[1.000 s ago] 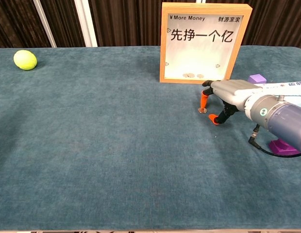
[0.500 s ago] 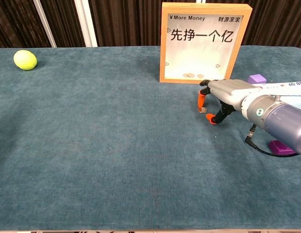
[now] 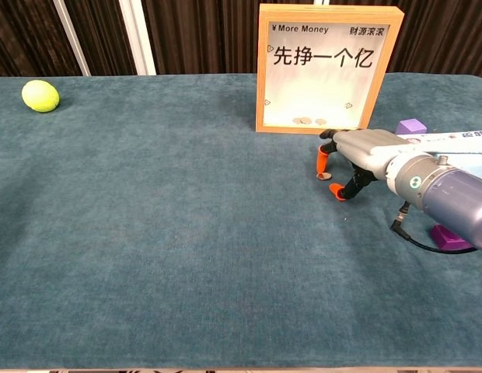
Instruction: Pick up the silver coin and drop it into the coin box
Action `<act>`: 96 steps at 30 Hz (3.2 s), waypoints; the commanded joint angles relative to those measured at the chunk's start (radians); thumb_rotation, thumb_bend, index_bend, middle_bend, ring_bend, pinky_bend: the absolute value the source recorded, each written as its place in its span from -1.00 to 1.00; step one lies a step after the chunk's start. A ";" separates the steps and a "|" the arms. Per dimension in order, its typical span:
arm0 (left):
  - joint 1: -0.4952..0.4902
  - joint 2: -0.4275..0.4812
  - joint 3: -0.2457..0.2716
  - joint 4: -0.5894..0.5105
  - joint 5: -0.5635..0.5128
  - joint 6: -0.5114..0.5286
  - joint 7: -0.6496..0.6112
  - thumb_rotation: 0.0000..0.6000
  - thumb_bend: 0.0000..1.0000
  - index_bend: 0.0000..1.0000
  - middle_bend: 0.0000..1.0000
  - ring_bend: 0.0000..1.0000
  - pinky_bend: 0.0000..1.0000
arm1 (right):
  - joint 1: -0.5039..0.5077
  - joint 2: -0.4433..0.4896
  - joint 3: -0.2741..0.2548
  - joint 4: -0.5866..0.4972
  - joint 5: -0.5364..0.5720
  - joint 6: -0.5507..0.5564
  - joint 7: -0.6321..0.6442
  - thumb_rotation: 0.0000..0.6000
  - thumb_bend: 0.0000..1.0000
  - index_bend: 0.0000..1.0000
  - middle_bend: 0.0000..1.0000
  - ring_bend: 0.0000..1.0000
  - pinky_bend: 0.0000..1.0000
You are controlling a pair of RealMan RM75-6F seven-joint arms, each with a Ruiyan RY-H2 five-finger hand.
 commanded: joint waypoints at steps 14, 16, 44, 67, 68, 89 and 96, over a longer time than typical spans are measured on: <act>0.000 0.003 0.000 -0.006 -0.008 -0.002 0.007 1.00 -0.47 -0.72 -0.95 -1.00 -1.00 | -0.012 -0.027 0.013 0.043 0.003 -0.004 0.036 1.00 -0.03 0.03 -1.00 -1.00 -1.00; 0.000 0.003 0.001 -0.006 -0.008 -0.002 0.009 1.00 -0.47 -0.72 -0.95 -1.00 -1.00 | -0.012 -0.028 0.013 0.043 -0.001 -0.002 0.036 1.00 -0.03 0.05 -1.00 -1.00 -1.00; 0.001 0.010 0.002 -0.017 -0.020 -0.010 0.003 1.00 -0.47 -0.72 -0.95 -1.00 -1.00 | -0.045 -0.053 0.038 0.072 -0.069 0.038 0.150 1.00 -0.03 0.66 -0.92 -0.98 -1.00; 0.001 0.010 0.004 -0.021 -0.019 -0.008 0.002 1.00 -0.47 -0.72 -0.95 -1.00 -1.00 | -0.076 0.280 0.159 -0.566 -0.013 0.197 -0.030 1.00 -0.03 0.68 -0.92 -0.98 -1.00; 0.001 0.011 0.004 -0.021 -0.019 -0.007 0.001 1.00 -0.47 -0.72 -0.95 -1.00 -1.00 | -0.068 0.295 0.175 -0.580 -0.001 0.201 -0.045 1.00 -0.03 0.68 -0.92 -0.98 -1.00; -0.016 0.000 -0.012 -0.019 -0.077 -0.033 0.044 1.00 -0.47 -0.72 -0.95 -1.00 -1.00 | 0.325 0.510 0.362 -0.314 0.538 -0.056 -0.283 1.00 -0.03 0.68 -0.92 -0.98 -1.00; -0.022 -0.011 -0.013 -0.018 -0.096 -0.040 0.071 1.00 -0.47 -0.72 -0.95 -1.00 -1.00 | 0.430 0.477 0.329 -0.147 0.684 -0.154 -0.315 1.00 -0.03 0.68 -0.92 -0.98 -1.00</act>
